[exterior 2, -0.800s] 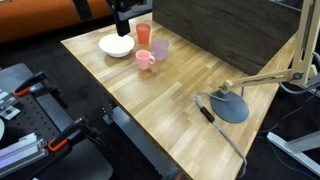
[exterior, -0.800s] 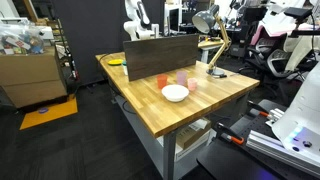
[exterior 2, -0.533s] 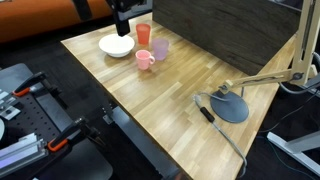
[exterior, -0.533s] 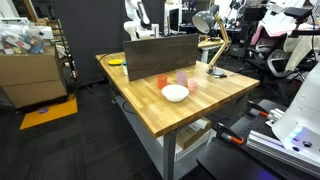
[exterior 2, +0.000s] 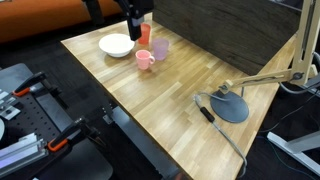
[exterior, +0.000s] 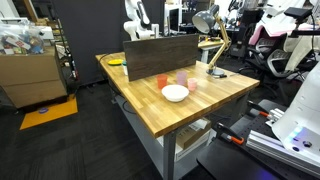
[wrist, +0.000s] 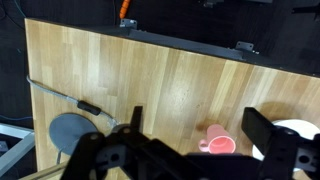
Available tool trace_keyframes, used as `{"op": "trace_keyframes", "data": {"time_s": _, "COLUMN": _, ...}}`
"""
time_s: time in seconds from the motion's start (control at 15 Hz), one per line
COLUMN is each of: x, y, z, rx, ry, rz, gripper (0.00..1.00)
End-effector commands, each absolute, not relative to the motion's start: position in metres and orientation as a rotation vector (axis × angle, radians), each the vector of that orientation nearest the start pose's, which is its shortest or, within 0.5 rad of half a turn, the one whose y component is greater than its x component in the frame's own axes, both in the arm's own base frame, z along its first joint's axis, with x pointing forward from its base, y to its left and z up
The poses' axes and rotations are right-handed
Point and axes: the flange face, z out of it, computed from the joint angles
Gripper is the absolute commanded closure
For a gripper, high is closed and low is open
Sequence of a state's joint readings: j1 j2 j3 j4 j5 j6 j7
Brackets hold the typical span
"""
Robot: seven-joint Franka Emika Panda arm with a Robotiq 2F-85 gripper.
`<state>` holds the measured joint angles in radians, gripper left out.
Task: Turn on the side lamp.
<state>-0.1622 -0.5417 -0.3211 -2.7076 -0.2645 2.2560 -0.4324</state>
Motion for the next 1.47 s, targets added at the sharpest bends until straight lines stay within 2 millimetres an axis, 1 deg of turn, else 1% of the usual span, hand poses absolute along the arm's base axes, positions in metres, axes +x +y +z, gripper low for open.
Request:
{"op": "trace_keyframes", "data": {"time_s": 0.0, "x": 0.343, "y": -0.189, "z": 0.382, "rx": -3.19, "ry": -0.235, "rz": -0.089, "gripper": 0.0}}
{"op": "trace_keyframes", "data": {"time_s": 0.13, "x": 0.345, "y": -0.193, "z": 0.378, "rx": -3.163, "ry": -0.204, "rz": -0.096, "gripper": 0.0}}
{"op": "trace_keyframes", "data": {"time_s": 0.2, "x": 0.339, "y": -0.186, "z": 0.379, "rx": -3.187, "ry": -0.199, "rz": -0.077, "gripper": 0.0}}
{"op": "trace_keyframes", "data": {"time_s": 0.53, "x": 0.342, "y": -0.19, "z": 0.378, "rx": -3.173, "ry": -0.187, "rz": -0.076, "gripper": 0.0}}
{"op": "trace_keyframes", "data": {"time_s": 0.67, "x": 0.352, "y": -0.193, "z": 0.374, "rx": -3.134, "ry": -0.185, "rz": -0.08, "gripper": 0.0}}
{"op": "trace_keyframes", "data": {"time_s": 0.8, "x": 0.362, "y": -0.207, "z": 0.369, "rx": -3.124, "ry": -0.158, "rz": -0.082, "gripper": 0.0}}
{"op": "trace_keyframes", "data": {"time_s": 0.93, "x": 0.371, "y": -0.227, "z": 0.368, "rx": -3.189, "ry": -0.178, "rz": -0.075, "gripper": 0.0}}
{"op": "trace_keyframes", "data": {"time_s": 1.07, "x": 0.382, "y": -0.243, "z": 0.367, "rx": -3.237, "ry": -0.22, "rz": -0.094, "gripper": 0.0}}
{"op": "trace_keyframes", "data": {"time_s": 1.2, "x": 0.384, "y": -0.245, "z": 0.365, "rx": -3.26, "ry": -0.279, "rz": -0.102, "gripper": 0.0}}
{"op": "trace_keyframes", "data": {"time_s": 1.27, "x": 0.381, "y": -0.24, "z": 0.366, "rx": -3.239, "ry": -0.211, "rz": -0.102, "gripper": 0.0}}
{"op": "trace_keyframes", "data": {"time_s": 1.4, "x": 0.383, "y": -0.241, "z": 0.362, "rx": -3.244, "ry": -0.232, "rz": -0.091, "gripper": 0.0}}
